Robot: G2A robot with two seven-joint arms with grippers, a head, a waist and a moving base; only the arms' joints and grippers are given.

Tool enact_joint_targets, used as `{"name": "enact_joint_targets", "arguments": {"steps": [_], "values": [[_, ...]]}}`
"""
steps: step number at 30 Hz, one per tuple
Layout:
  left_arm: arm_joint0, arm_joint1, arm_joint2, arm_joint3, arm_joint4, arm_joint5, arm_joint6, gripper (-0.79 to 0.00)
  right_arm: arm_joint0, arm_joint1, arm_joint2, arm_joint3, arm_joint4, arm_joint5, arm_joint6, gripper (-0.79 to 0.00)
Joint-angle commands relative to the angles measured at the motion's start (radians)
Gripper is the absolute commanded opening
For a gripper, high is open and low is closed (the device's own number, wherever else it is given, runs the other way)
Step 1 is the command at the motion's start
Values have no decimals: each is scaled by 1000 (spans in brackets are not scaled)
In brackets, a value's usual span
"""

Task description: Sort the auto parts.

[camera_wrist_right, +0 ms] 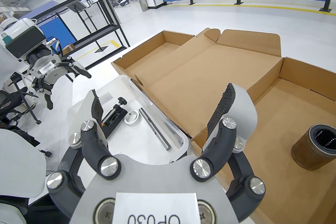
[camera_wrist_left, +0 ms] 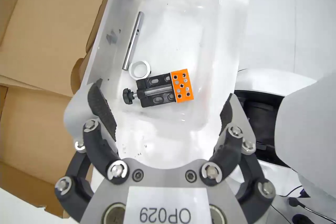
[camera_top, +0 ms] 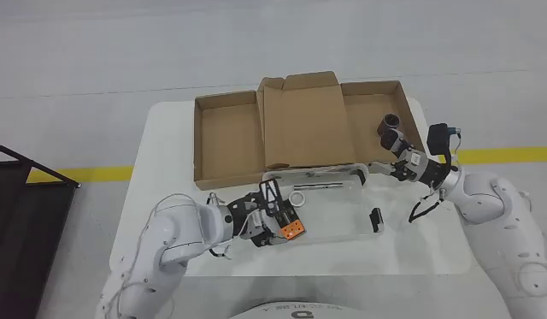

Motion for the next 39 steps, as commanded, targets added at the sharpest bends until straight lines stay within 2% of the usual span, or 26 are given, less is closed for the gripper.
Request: {"name": "enact_joint_targets", "arguments": {"steps": [1, 2, 6, 12, 19, 28, 33, 39], "values": [[-38, -5, 43, 29, 24, 13, 2, -139, 0, 0, 0, 0, 0, 0, 0, 0], [-57, -9, 67, 49, 48, 18, 10, -197, 0, 0, 0, 0, 0, 0, 0, 0], [-122, -23, 149, 124, 134, 62, 65, -283, 0, 0, 0, 0, 0, 0, 0, 0], [-181, -42, 238, 220, 223, 129, 126, -262, 0, 0, 0, 0, 0, 0, 0, 0], [-215, -51, 294, 263, 217, 102, 112, -231, 0, 0, 0, 0, 0, 0, 0, 0], [-229, -48, 302, 247, 162, 66, 56, -172, 0, 0, 0, 0, 0, 0, 0, 0], [-226, -38, 292, 224, 136, 29, 7, -179, 0, 0, 0, 0, 0, 0, 0, 0], [-221, -35, 311, 237, 171, 45, 10, -185, 0, 0, 0, 0, 0, 0, 0, 0]]}}
